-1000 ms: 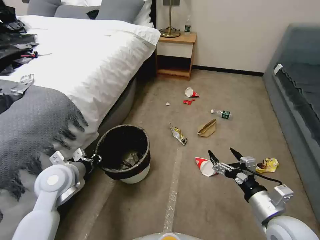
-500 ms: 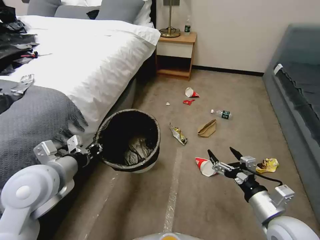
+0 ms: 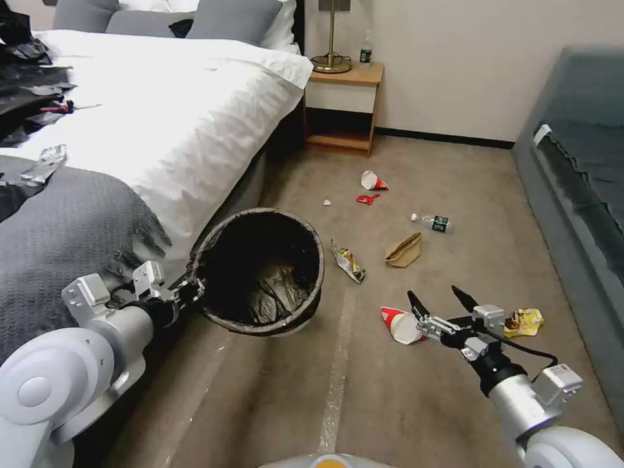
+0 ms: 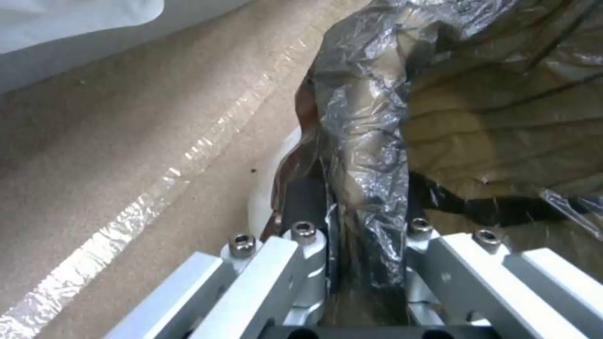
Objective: Pick up the trash can from the floor.
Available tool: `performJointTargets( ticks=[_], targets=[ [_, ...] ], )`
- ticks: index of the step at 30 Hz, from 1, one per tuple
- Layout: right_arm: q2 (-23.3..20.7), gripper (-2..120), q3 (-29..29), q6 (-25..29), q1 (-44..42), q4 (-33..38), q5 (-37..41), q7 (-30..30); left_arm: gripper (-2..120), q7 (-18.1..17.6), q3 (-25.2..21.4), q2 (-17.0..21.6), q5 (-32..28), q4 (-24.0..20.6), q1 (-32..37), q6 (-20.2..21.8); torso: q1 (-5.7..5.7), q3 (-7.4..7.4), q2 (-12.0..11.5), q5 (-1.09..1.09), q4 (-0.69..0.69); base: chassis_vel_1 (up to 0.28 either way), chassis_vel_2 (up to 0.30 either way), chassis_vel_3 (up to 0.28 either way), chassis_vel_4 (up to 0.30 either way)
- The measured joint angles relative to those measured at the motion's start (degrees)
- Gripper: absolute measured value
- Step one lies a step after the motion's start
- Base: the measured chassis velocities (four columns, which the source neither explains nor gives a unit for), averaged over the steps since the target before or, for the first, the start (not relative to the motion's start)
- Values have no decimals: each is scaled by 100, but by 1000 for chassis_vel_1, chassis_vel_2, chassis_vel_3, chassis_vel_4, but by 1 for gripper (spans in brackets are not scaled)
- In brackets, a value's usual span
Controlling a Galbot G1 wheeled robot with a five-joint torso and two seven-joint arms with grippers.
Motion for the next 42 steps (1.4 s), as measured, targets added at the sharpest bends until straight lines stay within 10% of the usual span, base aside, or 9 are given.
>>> performJointTargets(
  ticks=[42],
  targets=[
    [12, 100, -104, 72, 16, 51, 17, -33, 6, 124, 107, -146, 217, 111, -92, -34, 0, 0, 0, 0, 0, 0, 0, 0, 0]
  ],
)
